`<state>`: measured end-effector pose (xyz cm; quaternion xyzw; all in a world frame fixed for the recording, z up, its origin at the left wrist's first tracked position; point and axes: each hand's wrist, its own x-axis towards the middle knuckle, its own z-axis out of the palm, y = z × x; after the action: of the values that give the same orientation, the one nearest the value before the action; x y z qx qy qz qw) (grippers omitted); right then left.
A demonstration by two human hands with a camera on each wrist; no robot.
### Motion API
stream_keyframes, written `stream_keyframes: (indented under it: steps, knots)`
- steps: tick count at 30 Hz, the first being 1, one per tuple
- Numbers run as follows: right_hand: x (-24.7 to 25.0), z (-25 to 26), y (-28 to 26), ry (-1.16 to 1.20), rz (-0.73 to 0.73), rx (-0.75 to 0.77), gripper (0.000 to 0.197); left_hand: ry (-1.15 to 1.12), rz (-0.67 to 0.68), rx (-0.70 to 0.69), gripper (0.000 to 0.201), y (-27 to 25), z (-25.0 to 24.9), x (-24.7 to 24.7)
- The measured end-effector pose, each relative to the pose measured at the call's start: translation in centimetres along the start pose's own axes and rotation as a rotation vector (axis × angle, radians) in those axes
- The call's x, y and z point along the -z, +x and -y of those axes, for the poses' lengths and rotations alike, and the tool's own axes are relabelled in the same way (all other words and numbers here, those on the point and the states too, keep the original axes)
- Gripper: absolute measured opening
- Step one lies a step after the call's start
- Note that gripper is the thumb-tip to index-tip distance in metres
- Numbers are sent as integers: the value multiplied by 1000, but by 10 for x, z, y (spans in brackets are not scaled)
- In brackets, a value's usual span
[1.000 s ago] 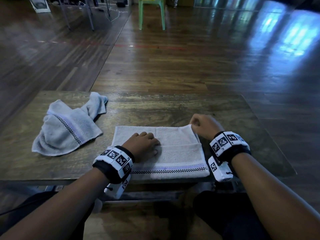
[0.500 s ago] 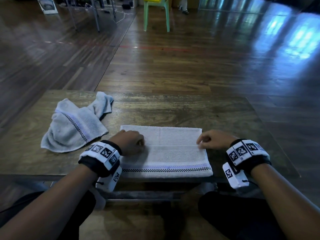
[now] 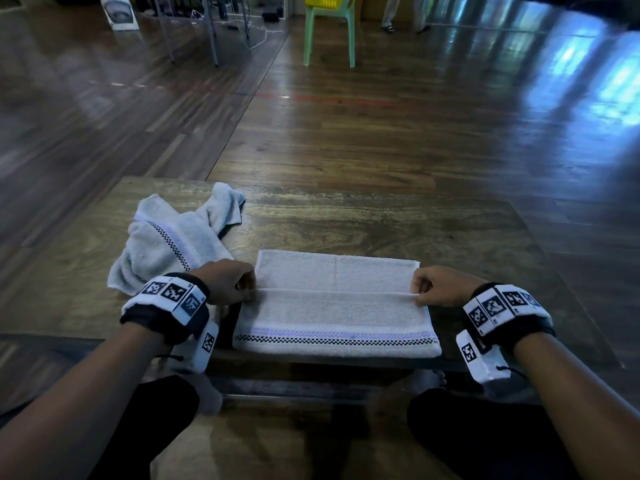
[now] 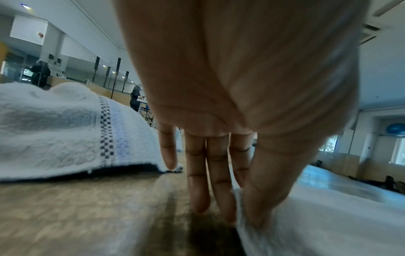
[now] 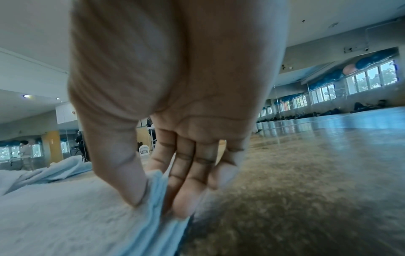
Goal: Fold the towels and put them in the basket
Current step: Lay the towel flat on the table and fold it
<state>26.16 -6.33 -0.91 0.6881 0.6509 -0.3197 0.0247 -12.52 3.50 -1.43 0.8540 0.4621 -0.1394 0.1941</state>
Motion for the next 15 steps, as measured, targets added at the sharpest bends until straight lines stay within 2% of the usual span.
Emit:
stream_keyframes:
  steps: [5, 7, 11, 13, 15]
  knots:
    - [12, -2, -6, 144, 18, -3, 9, -100, -64, -98, 14, 2, -3, 13]
    - [17, -3, -4, 159, -91, 15, 9, -152, -120, -117, 16, 6, -2, 19]
    - [25, -3, 8, 170, -364, 31, 8, -258, -333, -104, 13, 23, 5, 22]
    - [25, -3, 18, 178, -416, 10, 8, -272, -420, -103, 13, 33, 6, 20]
    - [21, -4, 26, 163, -407, -21, 9, -238, -436, -101, 13, 43, 7, 16]
